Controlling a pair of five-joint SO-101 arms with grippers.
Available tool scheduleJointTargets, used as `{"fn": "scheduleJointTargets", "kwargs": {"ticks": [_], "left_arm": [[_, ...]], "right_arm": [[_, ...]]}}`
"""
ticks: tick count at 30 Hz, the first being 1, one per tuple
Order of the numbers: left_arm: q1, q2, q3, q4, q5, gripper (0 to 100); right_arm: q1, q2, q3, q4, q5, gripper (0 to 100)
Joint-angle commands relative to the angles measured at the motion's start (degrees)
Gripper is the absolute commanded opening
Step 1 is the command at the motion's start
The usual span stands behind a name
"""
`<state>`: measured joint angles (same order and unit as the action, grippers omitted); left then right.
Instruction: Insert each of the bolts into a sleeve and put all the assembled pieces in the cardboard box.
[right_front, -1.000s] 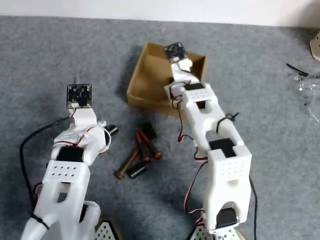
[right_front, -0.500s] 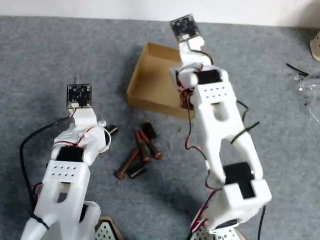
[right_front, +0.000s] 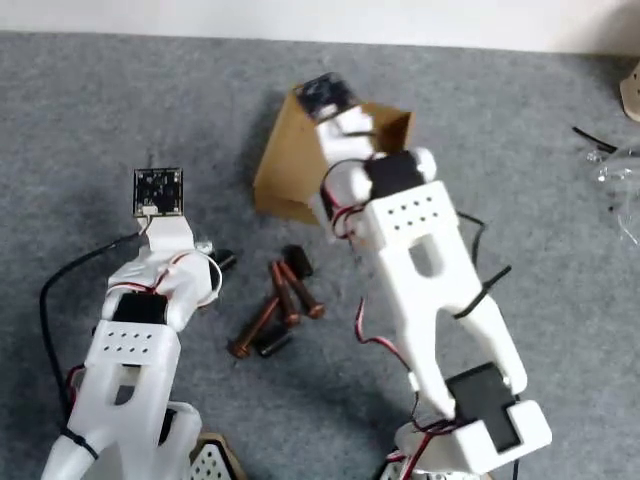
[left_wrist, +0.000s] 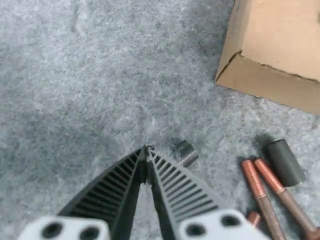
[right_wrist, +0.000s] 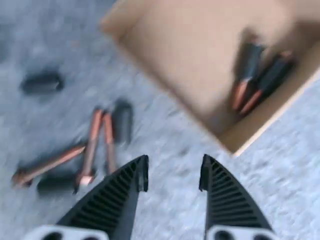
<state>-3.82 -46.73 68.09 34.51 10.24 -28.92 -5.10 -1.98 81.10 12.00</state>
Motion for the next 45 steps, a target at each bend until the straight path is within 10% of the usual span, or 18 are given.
{"fn": "scheduleJointTargets", "kwargs": {"ticks": [1,18,29,45], "left_arm": [[-0.48,0.13,-1.27,-1.85,-0.35,1],[-0.48,-0.31,0.13,-4.31,-0.44,1],[-0.66,-0.31,0.13,-4.31,-0.35,1],[-12.7,-0.31,-3.74,-3.43,5.19,0]], "right_arm": [[-4.44,-4.09,-2.15,4.62,-0.62,15.6],[-21.32,-24.22,22.64,2.24,-2.81,15.6],[-21.23,-27.38,48.48,-20.0,21.1,15.6],[-25.27,-26.95,53.58,-32.04,28.84,15.6]]}}
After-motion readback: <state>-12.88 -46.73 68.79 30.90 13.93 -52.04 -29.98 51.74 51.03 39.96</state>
